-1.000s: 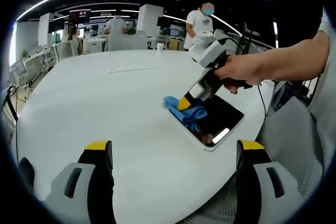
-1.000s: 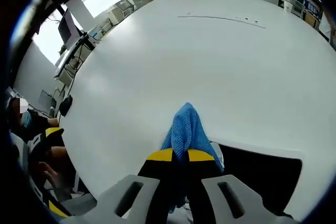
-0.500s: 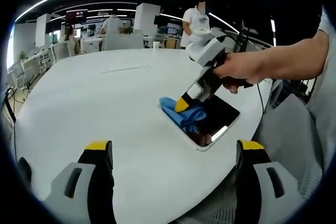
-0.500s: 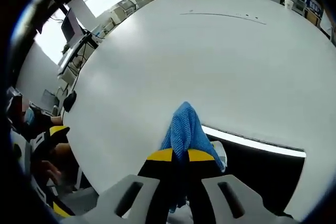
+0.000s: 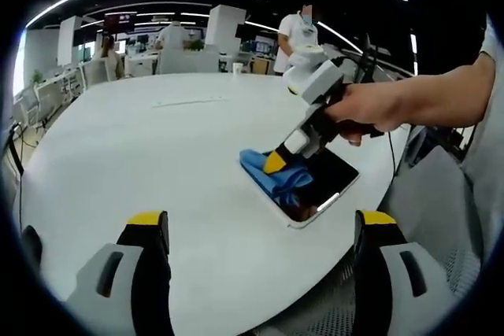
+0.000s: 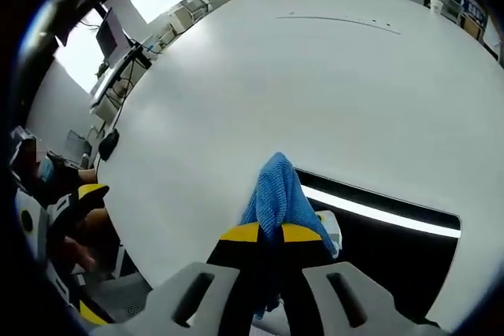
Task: Wipe the mirror surface with the cleaning cloth until all visible marks leave the cleaned area.
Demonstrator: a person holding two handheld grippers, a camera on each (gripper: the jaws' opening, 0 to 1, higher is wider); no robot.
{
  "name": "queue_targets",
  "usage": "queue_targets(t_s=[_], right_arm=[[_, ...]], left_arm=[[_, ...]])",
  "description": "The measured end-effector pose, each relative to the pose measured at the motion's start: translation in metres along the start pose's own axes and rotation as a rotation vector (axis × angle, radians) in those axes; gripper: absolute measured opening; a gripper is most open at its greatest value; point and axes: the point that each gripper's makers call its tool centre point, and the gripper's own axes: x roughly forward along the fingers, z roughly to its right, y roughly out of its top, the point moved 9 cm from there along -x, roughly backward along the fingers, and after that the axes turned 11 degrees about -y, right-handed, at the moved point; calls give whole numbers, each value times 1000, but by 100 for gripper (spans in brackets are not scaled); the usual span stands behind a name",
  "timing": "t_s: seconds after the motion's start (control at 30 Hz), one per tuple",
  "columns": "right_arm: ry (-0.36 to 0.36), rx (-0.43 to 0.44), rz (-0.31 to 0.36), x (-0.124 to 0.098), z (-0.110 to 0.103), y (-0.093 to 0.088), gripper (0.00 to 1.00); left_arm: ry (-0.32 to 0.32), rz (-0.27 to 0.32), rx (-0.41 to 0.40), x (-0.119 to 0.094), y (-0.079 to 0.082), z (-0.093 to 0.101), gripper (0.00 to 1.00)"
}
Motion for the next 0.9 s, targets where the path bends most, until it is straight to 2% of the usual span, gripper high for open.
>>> queue_targets(t_s=[0.1,0.53,0.77,0.9], right_arm=[[-1,-2,0,-1,-1,-2,2],[12,-6,-15,-5,-6,-12,2],[19,-3,-28,-7,-7,-16,2],[24,-2,-31,-7,-7,-16,2]], left_arm=[[2,-17,32,2,-3,2,99],[1,-15,16,4,-10,6,99],[-1,-20,20,5,-7,8,99],[-12,-40,60,9,-4,12,98]])
